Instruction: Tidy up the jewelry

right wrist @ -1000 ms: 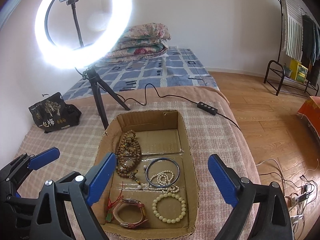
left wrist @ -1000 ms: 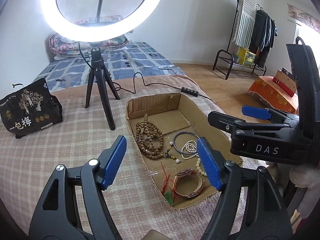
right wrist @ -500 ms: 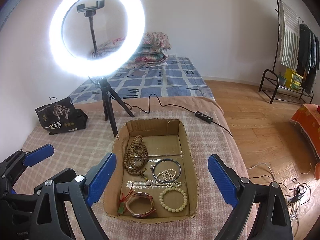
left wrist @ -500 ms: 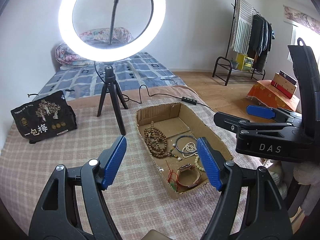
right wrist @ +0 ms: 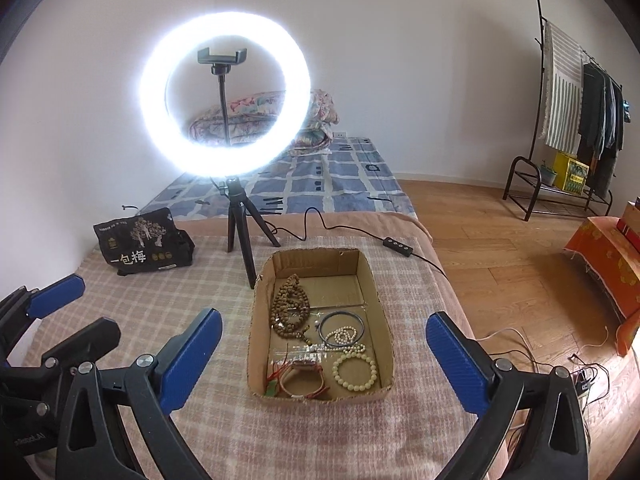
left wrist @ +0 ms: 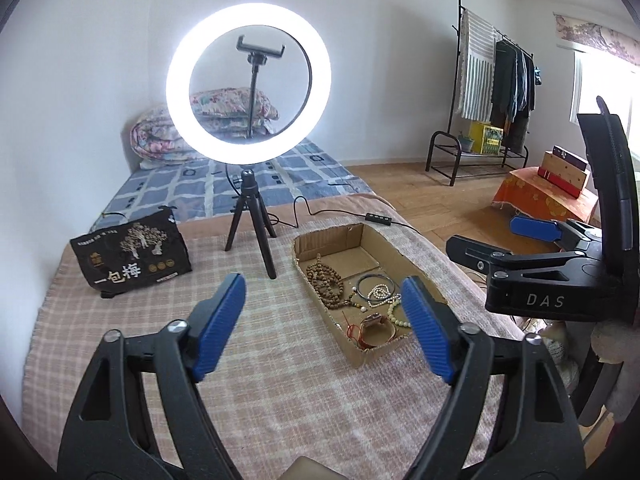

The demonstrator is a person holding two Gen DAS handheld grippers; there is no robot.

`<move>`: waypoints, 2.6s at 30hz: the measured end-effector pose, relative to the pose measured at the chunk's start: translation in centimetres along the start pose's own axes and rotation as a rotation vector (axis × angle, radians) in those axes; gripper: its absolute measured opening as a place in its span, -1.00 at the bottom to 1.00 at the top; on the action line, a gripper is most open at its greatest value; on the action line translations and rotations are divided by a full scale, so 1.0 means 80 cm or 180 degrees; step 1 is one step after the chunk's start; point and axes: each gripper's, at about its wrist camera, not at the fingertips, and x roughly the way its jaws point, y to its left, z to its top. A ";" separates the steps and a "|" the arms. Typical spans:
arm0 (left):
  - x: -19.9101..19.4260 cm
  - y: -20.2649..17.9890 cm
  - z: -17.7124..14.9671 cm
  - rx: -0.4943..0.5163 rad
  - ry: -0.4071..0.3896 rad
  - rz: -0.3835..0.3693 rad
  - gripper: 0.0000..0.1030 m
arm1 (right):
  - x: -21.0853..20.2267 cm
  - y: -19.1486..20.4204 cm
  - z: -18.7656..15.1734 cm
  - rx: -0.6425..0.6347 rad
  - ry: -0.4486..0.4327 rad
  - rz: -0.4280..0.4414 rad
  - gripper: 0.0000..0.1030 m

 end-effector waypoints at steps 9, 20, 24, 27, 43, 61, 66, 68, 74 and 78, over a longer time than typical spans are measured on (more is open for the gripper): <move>-0.069 0.002 -0.017 0.0067 -0.0088 0.0048 0.86 | -0.058 0.005 -0.028 0.0099 -0.0099 -0.0032 0.99; -0.122 -0.002 -0.034 0.0092 -0.0127 0.0124 0.99 | -0.099 0.024 -0.055 -0.0011 -0.0129 -0.0092 0.99; -0.132 -0.004 -0.039 0.0083 -0.0079 0.0161 0.99 | -0.110 0.023 -0.059 0.0009 -0.0153 -0.0100 0.99; -0.140 -0.004 -0.042 0.0060 -0.0070 0.0151 0.99 | -0.118 0.021 -0.062 0.0054 -0.0167 -0.0087 0.99; -0.160 -0.017 -0.052 0.0081 -0.0054 0.0148 1.00 | -0.148 0.026 -0.089 0.0067 -0.0114 -0.0102 0.99; -0.163 -0.015 -0.053 0.0076 -0.0059 0.0166 1.00 | -0.149 0.029 -0.090 0.0095 -0.0101 -0.0067 0.99; -0.163 -0.015 -0.053 0.0080 -0.0057 0.0169 1.00 | -0.149 0.031 -0.091 0.0091 -0.0089 -0.0066 0.99; -0.164 -0.014 -0.053 0.0078 -0.0057 0.0173 1.00 | -0.149 0.030 -0.092 0.0094 -0.0091 -0.0065 0.99; -0.165 -0.014 -0.053 0.0077 -0.0060 0.0172 1.00 | -0.150 0.031 -0.092 0.0090 -0.0084 -0.0061 0.99; -0.165 -0.013 -0.053 0.0078 -0.0057 0.0177 1.00 | -0.150 0.032 -0.092 0.0089 -0.0070 -0.0058 0.99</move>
